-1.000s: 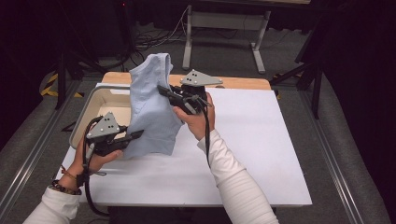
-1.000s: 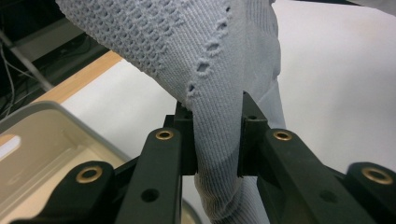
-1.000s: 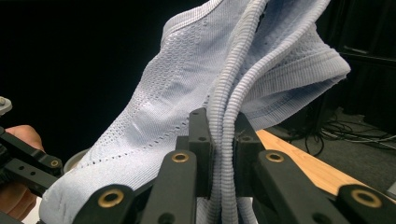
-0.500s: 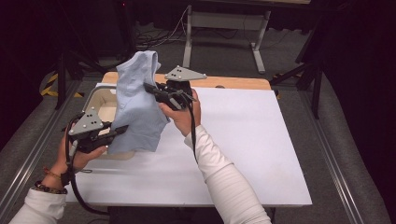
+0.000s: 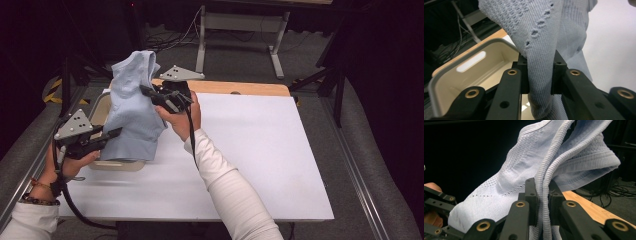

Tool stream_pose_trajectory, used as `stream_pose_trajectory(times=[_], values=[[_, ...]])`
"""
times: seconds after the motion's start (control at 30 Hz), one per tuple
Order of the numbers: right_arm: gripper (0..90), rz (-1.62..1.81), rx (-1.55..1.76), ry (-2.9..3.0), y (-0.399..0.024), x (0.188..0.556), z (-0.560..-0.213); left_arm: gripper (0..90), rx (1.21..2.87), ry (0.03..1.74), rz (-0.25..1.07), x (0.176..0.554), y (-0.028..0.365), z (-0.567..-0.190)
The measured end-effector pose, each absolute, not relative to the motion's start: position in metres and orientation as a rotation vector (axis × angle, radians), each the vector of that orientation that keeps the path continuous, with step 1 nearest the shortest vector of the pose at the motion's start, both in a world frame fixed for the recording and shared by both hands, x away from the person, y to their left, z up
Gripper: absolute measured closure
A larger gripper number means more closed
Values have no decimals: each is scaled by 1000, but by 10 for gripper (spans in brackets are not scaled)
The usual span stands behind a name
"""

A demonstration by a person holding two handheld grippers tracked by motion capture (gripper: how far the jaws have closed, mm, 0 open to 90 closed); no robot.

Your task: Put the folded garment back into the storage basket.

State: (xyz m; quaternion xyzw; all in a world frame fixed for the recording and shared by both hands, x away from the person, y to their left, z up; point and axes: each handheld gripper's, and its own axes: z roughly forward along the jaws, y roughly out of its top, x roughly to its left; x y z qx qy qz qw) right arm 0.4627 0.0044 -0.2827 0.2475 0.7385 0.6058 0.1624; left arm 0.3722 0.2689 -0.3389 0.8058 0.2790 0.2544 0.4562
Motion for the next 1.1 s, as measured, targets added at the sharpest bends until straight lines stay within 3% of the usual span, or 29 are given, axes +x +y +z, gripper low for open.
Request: stream_pose_trajectory(times=[0.6, 1.1], values=[[816, 1679, 768, 2184, 49, 492, -312, 758, 1972, 842, 653, 389, 302, -367], [816, 1561, 879, 2312, 68, 511, -366, 727, 2001, 919, 625, 396, 312, -390]])
